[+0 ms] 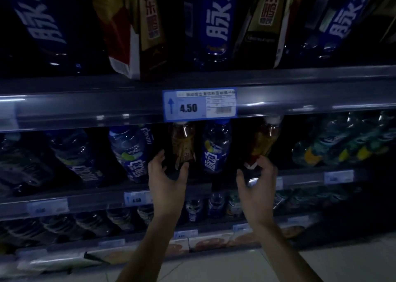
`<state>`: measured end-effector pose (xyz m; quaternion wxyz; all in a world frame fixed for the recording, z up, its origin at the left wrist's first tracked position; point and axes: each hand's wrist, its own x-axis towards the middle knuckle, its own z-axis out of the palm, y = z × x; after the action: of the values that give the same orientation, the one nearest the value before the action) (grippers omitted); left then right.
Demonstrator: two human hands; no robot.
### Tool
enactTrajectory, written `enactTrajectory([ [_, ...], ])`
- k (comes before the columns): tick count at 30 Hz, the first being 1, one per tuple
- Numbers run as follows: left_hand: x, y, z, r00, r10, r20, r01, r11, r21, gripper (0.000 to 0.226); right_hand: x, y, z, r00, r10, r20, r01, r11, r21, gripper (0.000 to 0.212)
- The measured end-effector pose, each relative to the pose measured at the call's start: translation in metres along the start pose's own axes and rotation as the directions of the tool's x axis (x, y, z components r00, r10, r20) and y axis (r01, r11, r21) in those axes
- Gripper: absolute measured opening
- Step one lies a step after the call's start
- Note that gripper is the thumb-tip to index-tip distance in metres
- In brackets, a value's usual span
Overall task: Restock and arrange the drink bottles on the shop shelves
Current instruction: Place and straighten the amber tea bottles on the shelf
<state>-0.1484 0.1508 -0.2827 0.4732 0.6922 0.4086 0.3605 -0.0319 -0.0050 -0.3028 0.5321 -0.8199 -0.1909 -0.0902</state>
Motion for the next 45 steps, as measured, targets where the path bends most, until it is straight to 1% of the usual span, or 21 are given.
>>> enactTrajectory([
  [4,0.012,0.003,0.011,0.999,-0.029,-0.035,0.030,0.999,0.039,0.074,0.019,0.007,-0.001,0.996,0.011,-0.090,-0.013,1.000,-0.022,0.064],
  [7,0.016,0.003,0.018,0.998,-0.044,-0.046,0.045,0.998,0.033,0.079,0.029,0.011,0.000,0.994,0.027,-0.103,-0.031,0.999,-0.036,0.071],
  [10,0.020,0.003,0.023,0.996,-0.066,-0.056,0.066,0.998,0.007,0.083,0.039,0.016,0.002,0.994,0.067,-0.081,-0.064,0.997,0.030,0.075],
  [15,0.026,0.000,0.027,0.998,-0.033,-0.050,0.034,0.999,0.014,0.081,0.047,0.022,0.006,0.996,0.082,-0.031,-0.075,0.981,0.181,0.074],
  [18,0.029,-0.003,0.024,0.999,-0.030,-0.029,0.030,0.999,-0.014,0.081,0.047,0.024,0.006,0.995,0.090,-0.039,-0.080,0.975,0.205,0.072],
  [23,0.032,-0.002,0.019,0.998,-0.058,-0.014,0.058,0.998,-0.022,0.084,0.044,0.022,0.009,0.990,0.117,-0.082,-0.099,0.977,0.188,0.074],
  [29,0.026,-0.005,0.007,0.999,-0.042,0.008,0.042,0.999,-0.017,0.080,0.035,0.020,0.011,0.985,0.141,-0.098,-0.124,0.978,0.170,0.077],
  [32,0.023,-0.009,0.002,0.999,-0.011,0.033,0.010,0.999,0.031,0.075,0.035,0.019,0.011,0.984,0.150,-0.092,-0.137,0.981,0.139,0.086],
  [34,0.022,-0.008,0.003,1.000,0.008,0.031,-0.011,0.997,0.079,0.074,0.037,0.016,0.010,0.988,0.123,-0.096,-0.116,0.990,0.076,0.084],
  [36,0.019,-0.004,0.007,1.000,-0.003,0.006,0.002,0.994,0.113,0.076,0.038,0.013,0.009,0.988,0.118,-0.096,-0.114,0.992,0.053,0.076],
  [40,0.014,0.008,0.020,0.992,-0.016,-0.128,0.039,0.982,0.182,0.085,0.040,0.011,0.010,0.985,0.153,-0.081,-0.142,0.982,0.124,0.067],
  [42,0.016,0.012,0.025,0.986,-0.042,-0.164,0.070,0.983,0.171,0.081,0.042,0.010,0.011,0.981,0.188,-0.051,-0.178,0.971,0.159,0.067],
  [45,0.020,0.013,0.027,0.980,-0.078,-0.182,0.106,0.983,0.151,0.076,0.043,0.010,0.009,0.976,0.215,-0.032,-0.204,0.957,0.204,0.069],
])
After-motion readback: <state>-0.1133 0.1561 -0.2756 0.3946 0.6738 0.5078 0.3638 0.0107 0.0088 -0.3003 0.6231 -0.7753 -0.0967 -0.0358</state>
